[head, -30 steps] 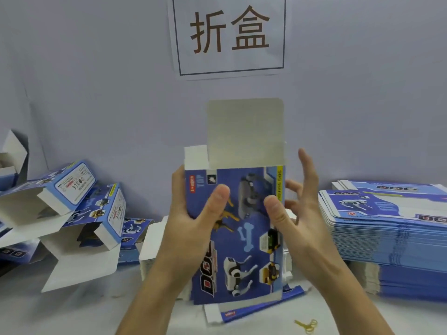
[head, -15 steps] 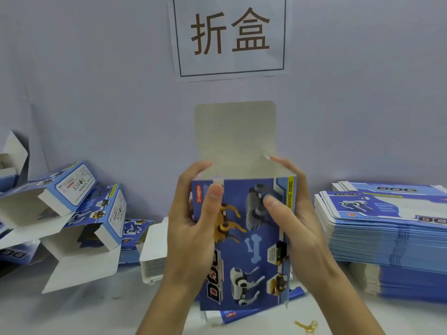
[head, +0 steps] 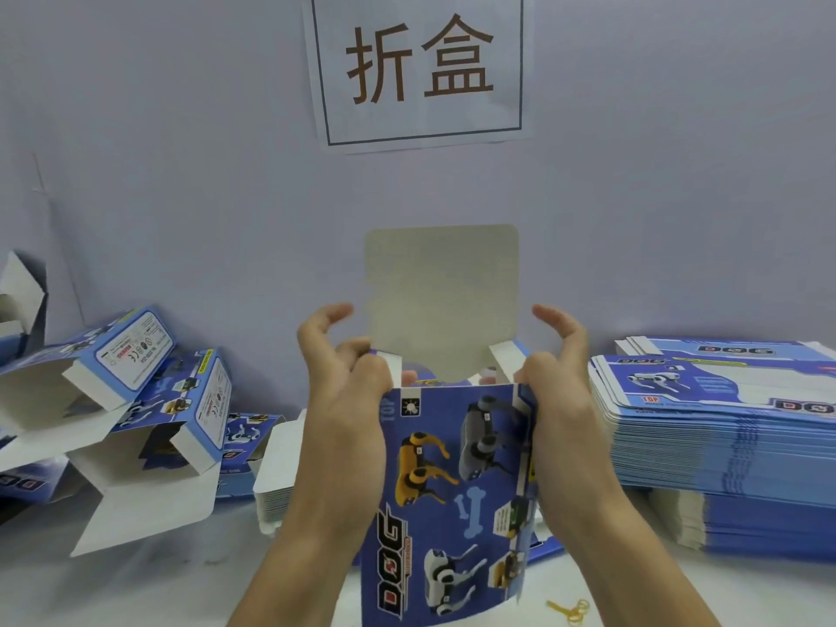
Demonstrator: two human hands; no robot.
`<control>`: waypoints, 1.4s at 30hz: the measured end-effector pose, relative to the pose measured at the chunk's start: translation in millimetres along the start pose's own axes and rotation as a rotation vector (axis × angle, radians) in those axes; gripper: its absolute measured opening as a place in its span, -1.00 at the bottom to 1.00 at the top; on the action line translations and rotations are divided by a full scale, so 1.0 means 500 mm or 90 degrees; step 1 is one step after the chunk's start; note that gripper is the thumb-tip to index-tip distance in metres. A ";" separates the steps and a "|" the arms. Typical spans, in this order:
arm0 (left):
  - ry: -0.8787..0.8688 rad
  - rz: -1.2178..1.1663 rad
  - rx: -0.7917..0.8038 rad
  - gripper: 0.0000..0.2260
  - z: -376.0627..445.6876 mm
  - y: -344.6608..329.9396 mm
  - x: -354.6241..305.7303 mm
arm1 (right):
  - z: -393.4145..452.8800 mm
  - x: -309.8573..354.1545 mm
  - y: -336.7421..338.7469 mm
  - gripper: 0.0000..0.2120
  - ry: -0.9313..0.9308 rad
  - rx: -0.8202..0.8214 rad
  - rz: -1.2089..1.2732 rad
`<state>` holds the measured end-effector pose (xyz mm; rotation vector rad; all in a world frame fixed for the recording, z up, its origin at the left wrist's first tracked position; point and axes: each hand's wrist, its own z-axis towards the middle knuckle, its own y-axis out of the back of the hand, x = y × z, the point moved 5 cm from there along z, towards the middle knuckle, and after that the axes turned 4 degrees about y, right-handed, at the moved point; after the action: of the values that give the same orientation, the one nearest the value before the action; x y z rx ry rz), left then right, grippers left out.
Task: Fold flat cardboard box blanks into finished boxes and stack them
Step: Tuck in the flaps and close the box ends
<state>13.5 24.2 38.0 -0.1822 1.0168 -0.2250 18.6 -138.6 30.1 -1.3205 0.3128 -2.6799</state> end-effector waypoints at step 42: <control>-0.026 0.132 0.136 -0.73 -0.012 0.028 -0.047 | -0.009 0.027 -0.002 -0.71 0.053 0.150 -0.043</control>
<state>-2.2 44.0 50.8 0.1122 0.9571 -0.1384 7.0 -140.0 38.1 -1.1724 -0.0408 -2.7287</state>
